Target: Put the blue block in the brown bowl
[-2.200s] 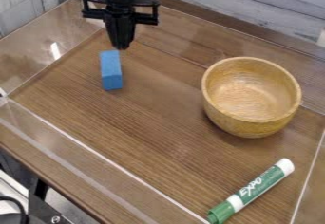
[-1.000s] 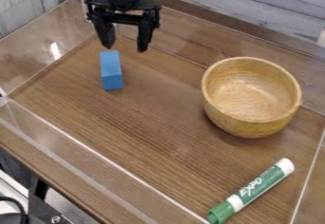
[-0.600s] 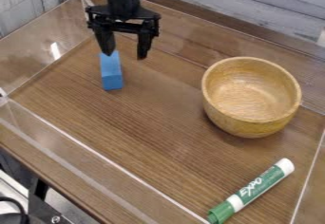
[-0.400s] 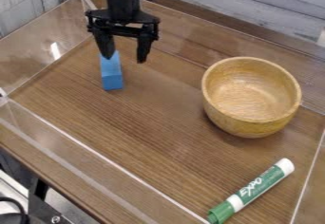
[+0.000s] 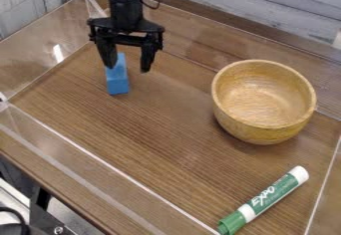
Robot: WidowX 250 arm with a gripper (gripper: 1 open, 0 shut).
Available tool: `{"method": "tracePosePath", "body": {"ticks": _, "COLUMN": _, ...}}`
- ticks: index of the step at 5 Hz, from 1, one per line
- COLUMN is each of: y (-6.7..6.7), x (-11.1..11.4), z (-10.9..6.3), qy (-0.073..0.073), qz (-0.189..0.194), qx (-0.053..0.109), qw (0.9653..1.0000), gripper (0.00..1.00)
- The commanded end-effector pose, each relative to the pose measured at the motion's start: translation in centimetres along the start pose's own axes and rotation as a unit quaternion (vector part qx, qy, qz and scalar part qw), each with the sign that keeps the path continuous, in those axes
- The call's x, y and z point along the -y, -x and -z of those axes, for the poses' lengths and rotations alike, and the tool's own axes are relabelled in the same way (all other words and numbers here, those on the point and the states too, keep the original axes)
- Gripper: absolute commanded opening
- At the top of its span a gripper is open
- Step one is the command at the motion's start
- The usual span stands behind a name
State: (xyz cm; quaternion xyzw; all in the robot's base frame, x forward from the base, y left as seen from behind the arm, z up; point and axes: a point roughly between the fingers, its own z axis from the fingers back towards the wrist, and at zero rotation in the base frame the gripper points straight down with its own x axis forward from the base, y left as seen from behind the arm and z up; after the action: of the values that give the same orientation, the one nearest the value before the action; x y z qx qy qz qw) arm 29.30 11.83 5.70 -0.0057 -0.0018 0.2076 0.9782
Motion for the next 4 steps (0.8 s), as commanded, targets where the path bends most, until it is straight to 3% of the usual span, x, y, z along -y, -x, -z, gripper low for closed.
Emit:
{"method": "tracePosePath", "body": {"ticks": 1, "y": -0.6, "x": -0.6, "z": -0.7, "qy": -0.002, "qz": -0.01, "qx": 0.023, "qw": 0.9997, "gripper": 1.0}}
{"method": "tracePosePath", "body": {"ticks": 4, "y": -0.3, "x": -1.3, "z": 0.7, "qy": 0.001, "qz": -0.033, "qx": 0.017, "qw": 0.9993, "gripper": 1.0}}
